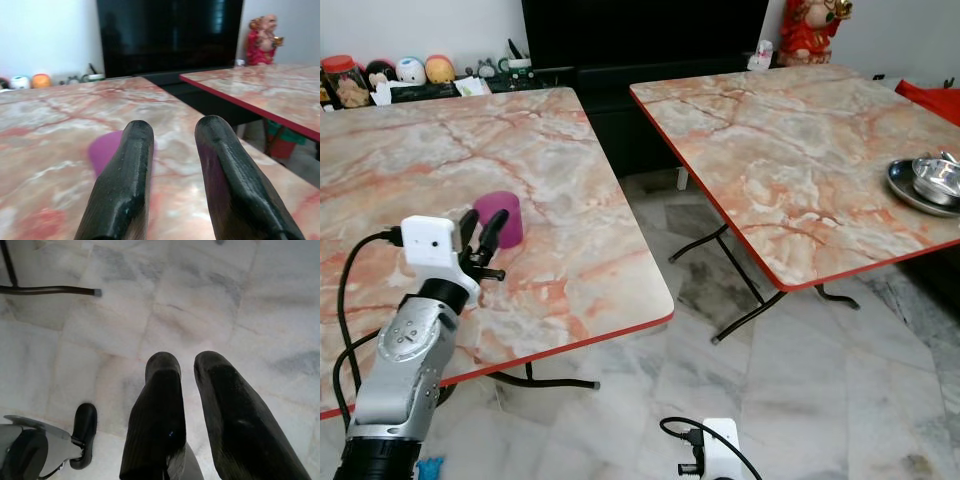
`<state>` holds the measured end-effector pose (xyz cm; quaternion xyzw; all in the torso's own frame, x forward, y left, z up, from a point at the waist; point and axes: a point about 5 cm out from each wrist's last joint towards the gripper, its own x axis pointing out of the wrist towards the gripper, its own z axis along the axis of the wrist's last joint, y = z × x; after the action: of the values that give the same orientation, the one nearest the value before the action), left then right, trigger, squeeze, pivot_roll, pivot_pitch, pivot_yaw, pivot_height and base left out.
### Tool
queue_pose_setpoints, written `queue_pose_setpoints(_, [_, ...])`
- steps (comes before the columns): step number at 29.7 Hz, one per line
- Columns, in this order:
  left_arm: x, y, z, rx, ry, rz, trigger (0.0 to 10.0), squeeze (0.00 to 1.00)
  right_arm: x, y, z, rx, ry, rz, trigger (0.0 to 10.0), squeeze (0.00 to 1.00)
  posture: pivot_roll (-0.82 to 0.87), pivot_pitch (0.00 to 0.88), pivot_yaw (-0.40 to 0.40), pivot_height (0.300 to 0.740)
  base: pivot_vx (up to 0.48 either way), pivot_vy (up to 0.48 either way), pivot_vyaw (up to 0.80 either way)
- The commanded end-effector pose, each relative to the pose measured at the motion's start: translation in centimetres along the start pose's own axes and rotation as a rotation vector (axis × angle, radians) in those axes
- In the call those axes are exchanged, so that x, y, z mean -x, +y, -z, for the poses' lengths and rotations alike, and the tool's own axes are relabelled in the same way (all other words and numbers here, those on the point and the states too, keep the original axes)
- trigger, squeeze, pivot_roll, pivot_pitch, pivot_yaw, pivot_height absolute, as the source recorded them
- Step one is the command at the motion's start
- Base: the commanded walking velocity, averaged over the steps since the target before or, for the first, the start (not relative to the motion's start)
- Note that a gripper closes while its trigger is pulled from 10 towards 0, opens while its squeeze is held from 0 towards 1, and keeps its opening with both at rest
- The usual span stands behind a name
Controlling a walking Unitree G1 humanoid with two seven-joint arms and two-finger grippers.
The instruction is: Setting the table
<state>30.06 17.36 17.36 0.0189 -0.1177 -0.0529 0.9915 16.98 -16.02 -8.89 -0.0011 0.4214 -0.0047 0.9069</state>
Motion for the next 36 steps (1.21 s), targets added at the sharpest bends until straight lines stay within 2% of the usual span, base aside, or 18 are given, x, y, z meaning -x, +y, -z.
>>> queue_pose_setpoints(1, [-0.2, -0.3, -0.1, -0.006, -0.010, 0.008, 10.0, 0.00, 0.1, -0.3, 0.3, -0.006, 0.012, 0.009, 10.0, 0.00, 0.19, 0.000, -0.043, 0.740, 0.244, 0.000, 0.00])
queue_pose_setpoints(6, [-0.2, -0.3, -0.1, -0.003, -0.014, 0.008, 10.0, 0.00, 0.1, -0.3, 0.2, 0.023, 0.009, 0.001, 10.0, 0.00, 0.19, 0.000, -0.042, 0.740, 0.250, 0.000, 0.00])
queue_pose_setpoints(9, [-0.3, -0.3, -0.2, -0.003, -0.018, 0.007, 10.0, 0.00, 0.0, -0.3, 0.1, 0.047, 0.008, -0.005, 10.0, 0.00, 0.19, 0.000, -0.043, 0.740, 0.268, 0.000, 0.71])
queue_pose_setpoints(12, [-0.3, -0.3, -0.2, -0.002, -0.020, 0.005, 10.0, 0.00, 0.1, -0.3, 0.2, 0.014, 0.009, 0.000, 10.0, 0.00, 0.20, 0.000, -0.044, 0.740, 0.285, 0.000, 0.53])
queue_pose_setpoints(22, [-0.3, -0.4, -0.3, 0.003, -0.026, 0.010, 10.0, 0.00, 0.1, -0.3, 0.2, 0.004, 0.006, 0.004, 10.0, 0.00, 0.19, 0.000, -0.045, 0.740, 0.291, 0.000, 0.00])
queue_pose_setpoints(27, [-0.4, -0.4, -0.4, 0.001, -0.030, 0.025, 10.0, 0.00, 0.1, -0.3, 0.2, 0.006, 0.007, 0.002, 10.0, 0.00, 0.19, 0.000, -0.044, 0.740, 0.000, 0.000, 0.00])
queue_pose_setpoints(29, [-0.6, -0.2, -0.6, 0.045, -0.028, 0.004, 10.0, 0.00, 0.1, -0.3, 0.2, 0.008, 0.007, 0.001, 10.0, 0.00, 0.19, 0.000, -0.045, 0.740, 0.000, 0.000, 0.00])
queue_pose_setpoints(36, [-1.8, 1.3, -0.9, 0.048, -0.002, -0.065, 10.0, 0.00, 0.1, -0.3, 0.3, 0.010, 0.010, 0.000, 10.0, 0.00, 0.19, 0.000, -0.041, 0.740, 0.000, 0.000, 0.00])
